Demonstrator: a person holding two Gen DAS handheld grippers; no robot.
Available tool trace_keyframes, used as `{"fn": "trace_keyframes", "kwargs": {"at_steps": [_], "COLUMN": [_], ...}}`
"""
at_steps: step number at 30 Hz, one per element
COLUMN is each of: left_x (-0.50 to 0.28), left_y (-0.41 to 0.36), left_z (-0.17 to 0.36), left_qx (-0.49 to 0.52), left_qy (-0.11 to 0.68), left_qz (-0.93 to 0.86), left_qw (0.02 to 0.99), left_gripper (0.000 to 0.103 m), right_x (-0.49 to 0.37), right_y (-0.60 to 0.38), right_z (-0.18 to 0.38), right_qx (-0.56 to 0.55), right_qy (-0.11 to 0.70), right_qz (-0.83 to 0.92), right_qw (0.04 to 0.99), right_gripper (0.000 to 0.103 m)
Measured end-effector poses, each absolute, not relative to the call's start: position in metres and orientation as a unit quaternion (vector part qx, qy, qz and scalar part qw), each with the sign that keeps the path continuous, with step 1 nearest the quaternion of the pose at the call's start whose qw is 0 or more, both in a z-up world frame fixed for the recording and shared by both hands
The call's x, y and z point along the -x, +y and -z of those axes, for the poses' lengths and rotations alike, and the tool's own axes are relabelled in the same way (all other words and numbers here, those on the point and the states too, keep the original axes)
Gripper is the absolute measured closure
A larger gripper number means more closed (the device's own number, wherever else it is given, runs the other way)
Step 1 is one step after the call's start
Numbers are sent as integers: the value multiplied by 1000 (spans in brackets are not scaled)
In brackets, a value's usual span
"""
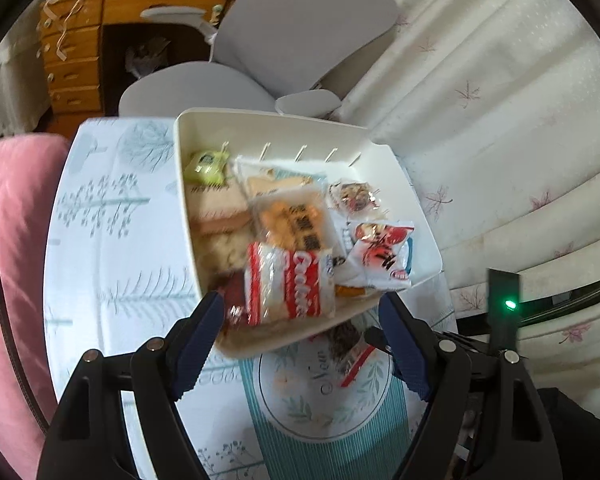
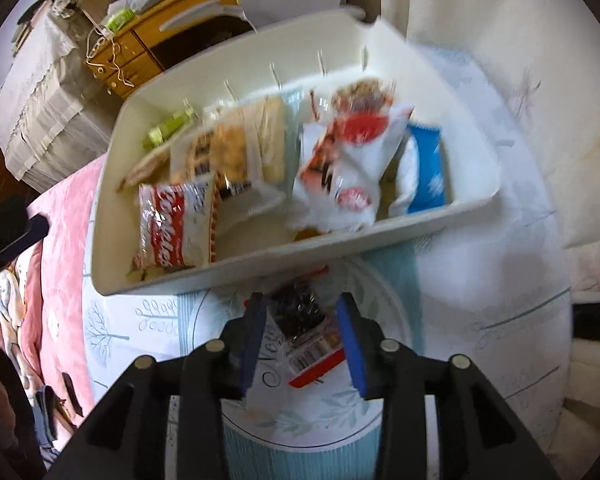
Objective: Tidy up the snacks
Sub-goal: 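Carry red-striped clear bag over the box with right tool and release it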
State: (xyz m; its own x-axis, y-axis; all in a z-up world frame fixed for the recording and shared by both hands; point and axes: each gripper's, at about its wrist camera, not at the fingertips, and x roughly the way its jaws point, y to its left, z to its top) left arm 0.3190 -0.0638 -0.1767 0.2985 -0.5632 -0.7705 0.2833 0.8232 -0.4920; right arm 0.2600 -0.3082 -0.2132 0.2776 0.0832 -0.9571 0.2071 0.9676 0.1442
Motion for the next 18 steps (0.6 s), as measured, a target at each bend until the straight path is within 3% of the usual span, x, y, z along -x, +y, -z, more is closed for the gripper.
{"fn": "trace_keyframes", "kwargs": {"at_steps": [3,12,18], "left_x": [-310,-286,-278], "left_y": [-52,-26,-21], "left_z": [187,218,220], "left_qx": [141,161,167], "left_qy": [536,573,579], "left_qz": [263,229,221], "left_qw": [790,770,767], "left_gripper": [25,25,25], "right_x": [-261,-260,-262], "right_y": [-306,-299,-292], "right_z": [235,270,273], "right_qx": [-126,-87,-63], "right_qy": [612,626,618], "right_qz": [47,58,44], "right_qw": [780,773,783], "right_gripper": [50,36,33]}}
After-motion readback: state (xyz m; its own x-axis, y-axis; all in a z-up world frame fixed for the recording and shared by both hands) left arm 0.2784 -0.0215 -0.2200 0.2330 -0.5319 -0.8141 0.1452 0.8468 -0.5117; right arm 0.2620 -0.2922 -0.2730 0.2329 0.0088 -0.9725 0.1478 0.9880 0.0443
